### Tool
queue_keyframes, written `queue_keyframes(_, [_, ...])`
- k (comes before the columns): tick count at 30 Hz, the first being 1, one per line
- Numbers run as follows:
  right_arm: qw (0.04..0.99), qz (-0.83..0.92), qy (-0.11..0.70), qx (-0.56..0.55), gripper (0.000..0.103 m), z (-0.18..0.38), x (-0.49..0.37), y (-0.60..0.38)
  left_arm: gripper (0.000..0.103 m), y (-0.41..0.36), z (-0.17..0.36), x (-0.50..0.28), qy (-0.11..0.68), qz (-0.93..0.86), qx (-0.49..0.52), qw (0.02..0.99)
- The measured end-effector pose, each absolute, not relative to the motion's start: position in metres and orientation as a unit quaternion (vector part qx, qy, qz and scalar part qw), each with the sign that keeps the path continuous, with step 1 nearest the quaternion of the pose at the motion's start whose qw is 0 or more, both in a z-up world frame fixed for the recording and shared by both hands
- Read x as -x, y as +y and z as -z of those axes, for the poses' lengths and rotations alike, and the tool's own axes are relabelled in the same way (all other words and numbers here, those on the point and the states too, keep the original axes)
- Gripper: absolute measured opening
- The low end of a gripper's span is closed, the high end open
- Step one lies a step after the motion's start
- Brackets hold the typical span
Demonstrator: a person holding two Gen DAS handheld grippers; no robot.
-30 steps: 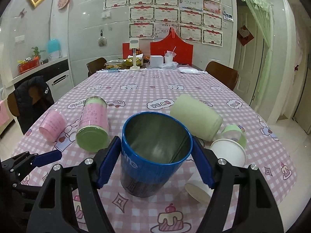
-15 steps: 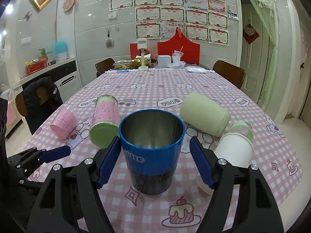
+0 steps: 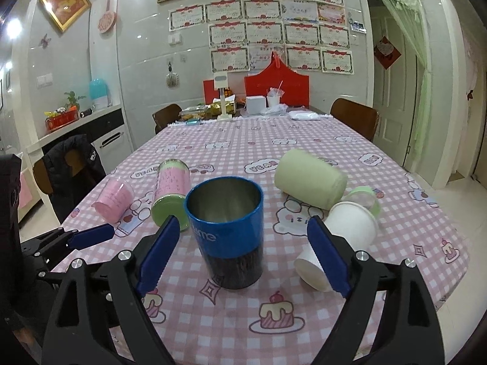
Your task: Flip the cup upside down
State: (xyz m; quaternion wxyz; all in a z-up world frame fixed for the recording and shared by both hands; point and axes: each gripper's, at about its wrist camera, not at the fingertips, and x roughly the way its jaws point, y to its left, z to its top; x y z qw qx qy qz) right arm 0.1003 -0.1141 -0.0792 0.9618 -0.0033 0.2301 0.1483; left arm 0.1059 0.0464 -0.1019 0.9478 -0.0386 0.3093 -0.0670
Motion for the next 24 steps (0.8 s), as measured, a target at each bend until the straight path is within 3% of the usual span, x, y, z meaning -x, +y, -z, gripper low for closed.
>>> queue_keyframes(18, [0.980,-0.137,0.147,-0.006,0.087,0.038,-0.042,-0.145,0.079,0.031,0.049,-0.052,0.231,0.062,0.015,0.971])
queue_keyframes(21, [0.983,-0.130,0.133,-0.001,0.088,0.035,-0.035,-0.147,0.087,0.029,0.043,-0.044,0.215,0.056,0.009,0.975])
queue_keyframes(24, [0.984,-0.126,0.124,0.000,0.090,0.035,-0.031,-0.150,0.089,0.026,0.037,-0.037,0.198,0.049,0.003,0.979])
